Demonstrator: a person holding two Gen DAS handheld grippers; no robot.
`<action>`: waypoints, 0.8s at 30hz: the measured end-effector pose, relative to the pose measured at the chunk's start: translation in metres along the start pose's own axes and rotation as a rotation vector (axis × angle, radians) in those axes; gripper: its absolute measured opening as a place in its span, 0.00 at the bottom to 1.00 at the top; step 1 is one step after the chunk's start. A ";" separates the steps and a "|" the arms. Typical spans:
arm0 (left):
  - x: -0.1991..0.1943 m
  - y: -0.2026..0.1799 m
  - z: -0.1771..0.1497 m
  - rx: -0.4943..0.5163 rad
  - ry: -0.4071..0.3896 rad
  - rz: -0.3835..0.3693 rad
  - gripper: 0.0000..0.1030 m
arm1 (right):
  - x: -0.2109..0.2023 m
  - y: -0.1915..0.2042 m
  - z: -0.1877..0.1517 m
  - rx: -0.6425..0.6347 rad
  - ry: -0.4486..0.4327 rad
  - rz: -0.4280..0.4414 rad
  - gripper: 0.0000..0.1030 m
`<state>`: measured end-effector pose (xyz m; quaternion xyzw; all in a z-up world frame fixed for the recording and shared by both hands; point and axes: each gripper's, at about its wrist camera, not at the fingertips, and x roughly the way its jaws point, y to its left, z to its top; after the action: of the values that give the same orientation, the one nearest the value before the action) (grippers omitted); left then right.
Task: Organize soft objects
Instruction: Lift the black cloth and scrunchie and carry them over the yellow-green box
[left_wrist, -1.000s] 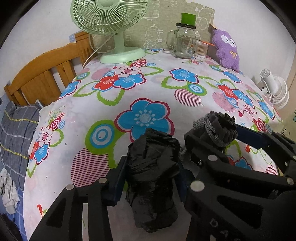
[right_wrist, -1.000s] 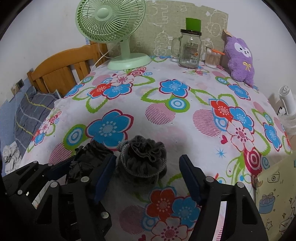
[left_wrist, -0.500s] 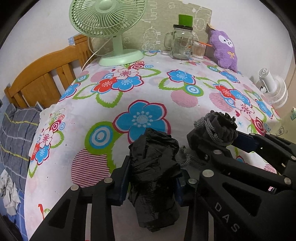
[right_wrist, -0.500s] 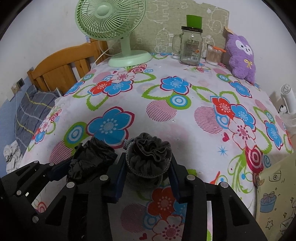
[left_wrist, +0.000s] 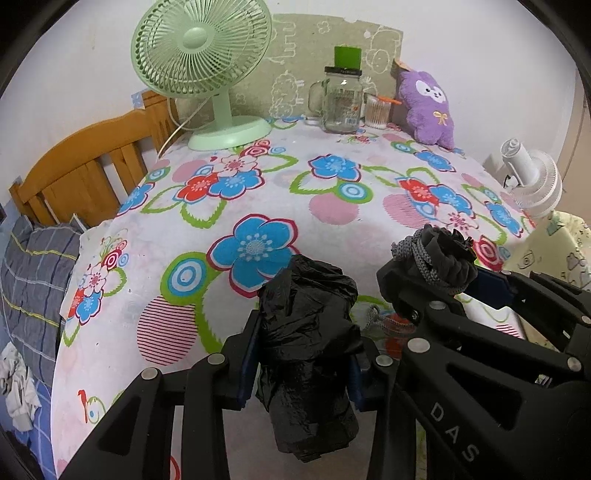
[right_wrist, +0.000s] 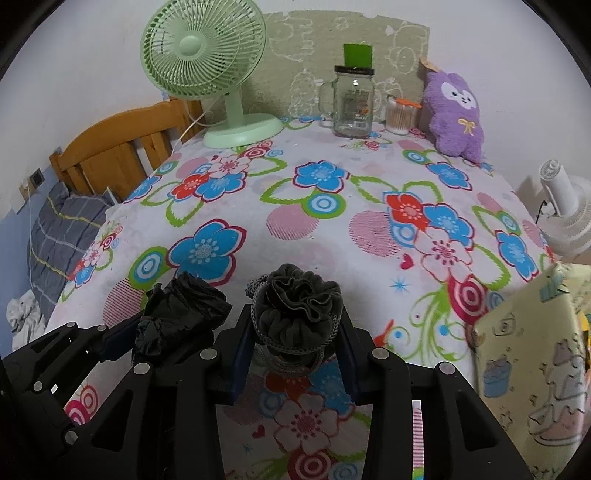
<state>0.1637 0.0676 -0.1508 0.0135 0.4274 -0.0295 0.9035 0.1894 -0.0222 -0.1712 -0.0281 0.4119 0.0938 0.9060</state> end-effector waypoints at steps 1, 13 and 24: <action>-0.003 -0.002 0.000 0.001 -0.005 -0.001 0.38 | -0.004 -0.001 -0.001 0.001 -0.005 -0.002 0.43; -0.040 -0.024 0.004 0.016 -0.069 -0.010 0.38 | -0.048 -0.014 -0.001 0.007 -0.072 -0.015 0.43; -0.080 -0.044 0.009 0.031 -0.140 -0.006 0.38 | -0.096 -0.027 0.001 -0.004 -0.145 -0.022 0.42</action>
<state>0.1177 0.0262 -0.0831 0.0240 0.3626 -0.0396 0.9308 0.1342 -0.0626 -0.0991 -0.0275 0.3448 0.0862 0.9343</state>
